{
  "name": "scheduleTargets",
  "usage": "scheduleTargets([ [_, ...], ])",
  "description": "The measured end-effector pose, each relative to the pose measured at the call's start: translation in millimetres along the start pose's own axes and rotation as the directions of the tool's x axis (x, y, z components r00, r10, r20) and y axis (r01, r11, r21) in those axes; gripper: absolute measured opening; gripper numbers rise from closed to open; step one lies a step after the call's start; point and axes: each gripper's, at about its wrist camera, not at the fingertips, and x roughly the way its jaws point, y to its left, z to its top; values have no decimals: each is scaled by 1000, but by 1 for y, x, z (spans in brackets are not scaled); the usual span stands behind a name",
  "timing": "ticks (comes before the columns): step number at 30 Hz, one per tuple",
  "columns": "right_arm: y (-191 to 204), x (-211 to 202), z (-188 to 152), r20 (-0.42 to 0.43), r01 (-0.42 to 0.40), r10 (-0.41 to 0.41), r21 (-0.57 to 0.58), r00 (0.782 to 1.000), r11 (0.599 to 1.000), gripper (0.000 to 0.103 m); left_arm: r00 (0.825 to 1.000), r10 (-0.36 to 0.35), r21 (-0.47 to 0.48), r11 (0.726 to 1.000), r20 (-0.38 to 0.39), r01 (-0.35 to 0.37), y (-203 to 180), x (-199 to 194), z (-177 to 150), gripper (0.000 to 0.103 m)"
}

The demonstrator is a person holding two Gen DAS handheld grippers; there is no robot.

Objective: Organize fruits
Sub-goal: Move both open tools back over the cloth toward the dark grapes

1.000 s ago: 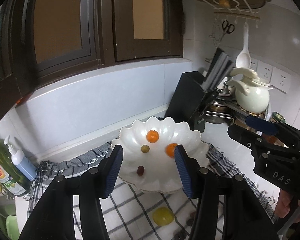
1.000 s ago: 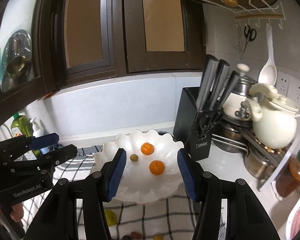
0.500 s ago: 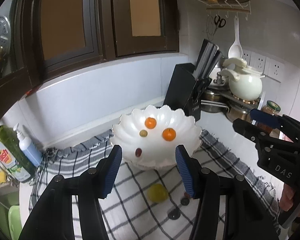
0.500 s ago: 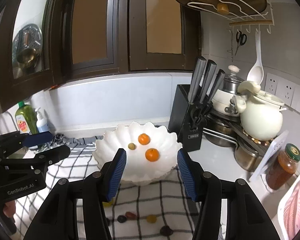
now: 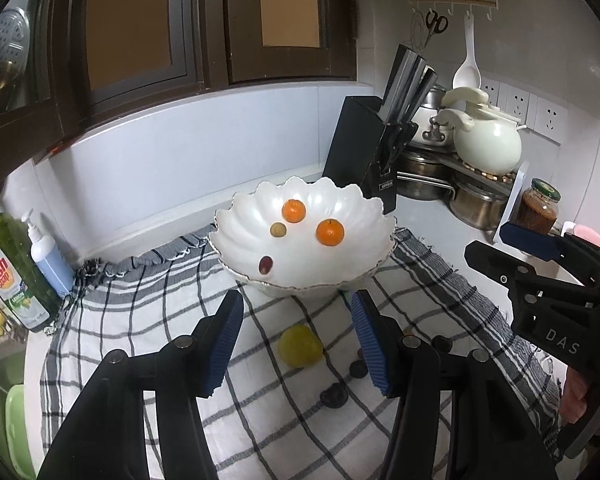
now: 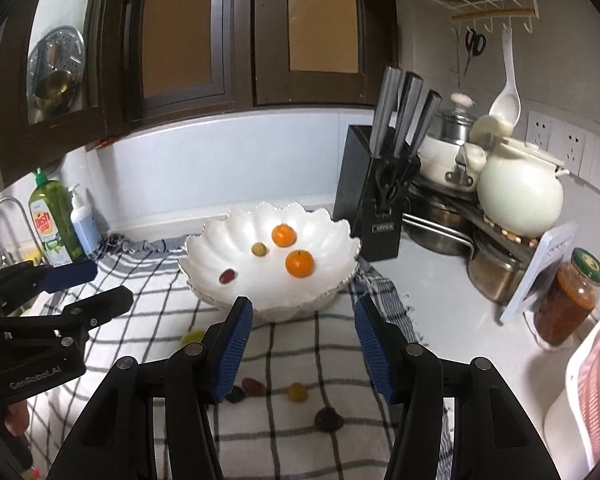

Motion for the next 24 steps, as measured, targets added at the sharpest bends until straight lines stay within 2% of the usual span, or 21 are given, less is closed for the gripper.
scheduleTargets([
  [4,0,-1,-11,-1,35,-35,-12,999,999,54,1000,27,6,1000,5,-27,-2,0,-11,55],
  [8,2,-5,-23,7,65,-65,-26,998,998,54,1000,16,-7,1000,-8,-16,-2,0,-23,55],
  [13,1,-6,-34,-11,47,-47,-11,999,999,54,1000,8,-15,1000,-28,-8,-4,0,-39,55],
  [24,-3,10,-68,-106,37,-35,18,994,999,54,999,20,31,999,-45,-19,-17,9,-60,55],
])
